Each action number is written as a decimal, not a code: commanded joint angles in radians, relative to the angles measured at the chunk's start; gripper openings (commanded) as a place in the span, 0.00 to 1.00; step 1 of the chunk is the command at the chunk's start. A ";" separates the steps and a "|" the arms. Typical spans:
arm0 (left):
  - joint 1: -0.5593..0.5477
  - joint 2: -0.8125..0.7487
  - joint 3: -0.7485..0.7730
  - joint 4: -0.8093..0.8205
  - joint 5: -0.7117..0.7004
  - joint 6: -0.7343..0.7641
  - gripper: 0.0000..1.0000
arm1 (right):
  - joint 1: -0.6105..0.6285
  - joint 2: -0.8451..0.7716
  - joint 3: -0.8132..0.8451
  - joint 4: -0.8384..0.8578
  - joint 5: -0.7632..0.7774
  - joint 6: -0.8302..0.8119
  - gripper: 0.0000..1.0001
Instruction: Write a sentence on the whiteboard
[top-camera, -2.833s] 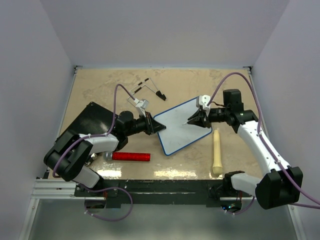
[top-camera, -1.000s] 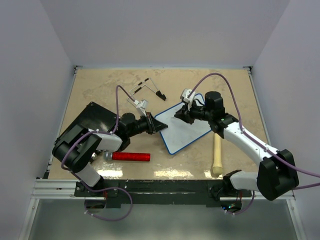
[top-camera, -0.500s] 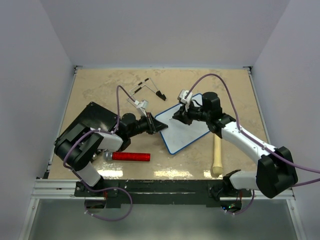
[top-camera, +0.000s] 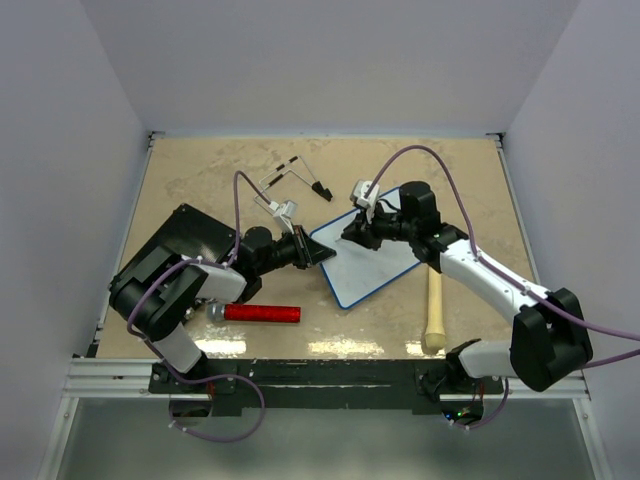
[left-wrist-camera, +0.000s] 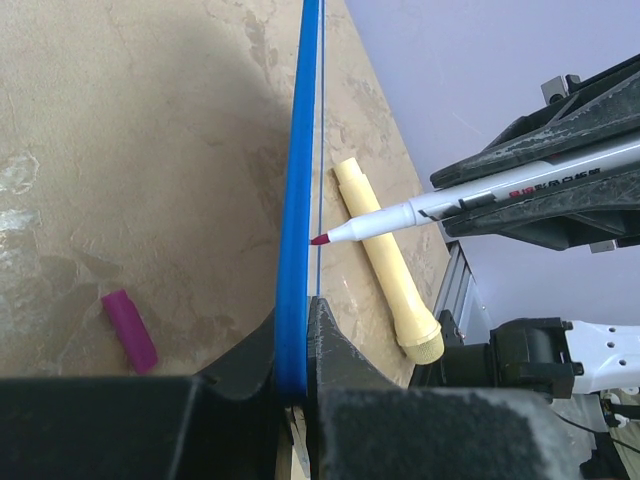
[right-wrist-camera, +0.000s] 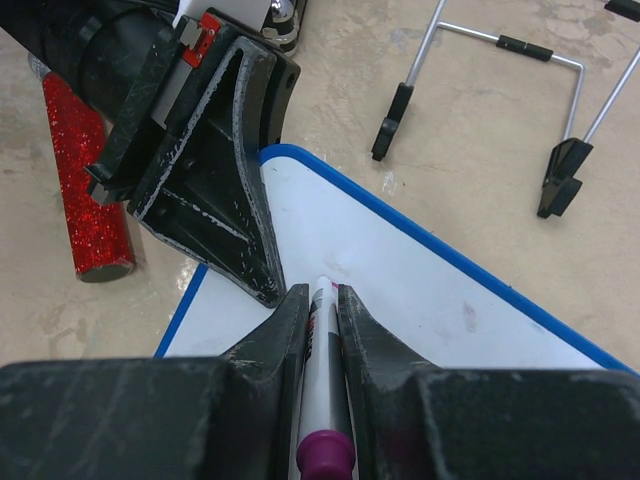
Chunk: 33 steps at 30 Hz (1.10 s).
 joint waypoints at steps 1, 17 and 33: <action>-0.017 -0.030 0.034 0.089 0.013 0.034 0.00 | 0.006 0.014 0.044 -0.070 -0.015 -0.057 0.00; -0.016 -0.044 0.036 0.064 0.006 0.054 0.00 | 0.005 0.008 0.067 -0.150 0.052 -0.094 0.00; -0.014 -0.053 0.030 0.061 0.001 0.058 0.00 | -0.006 -0.015 0.068 -0.191 0.123 -0.106 0.00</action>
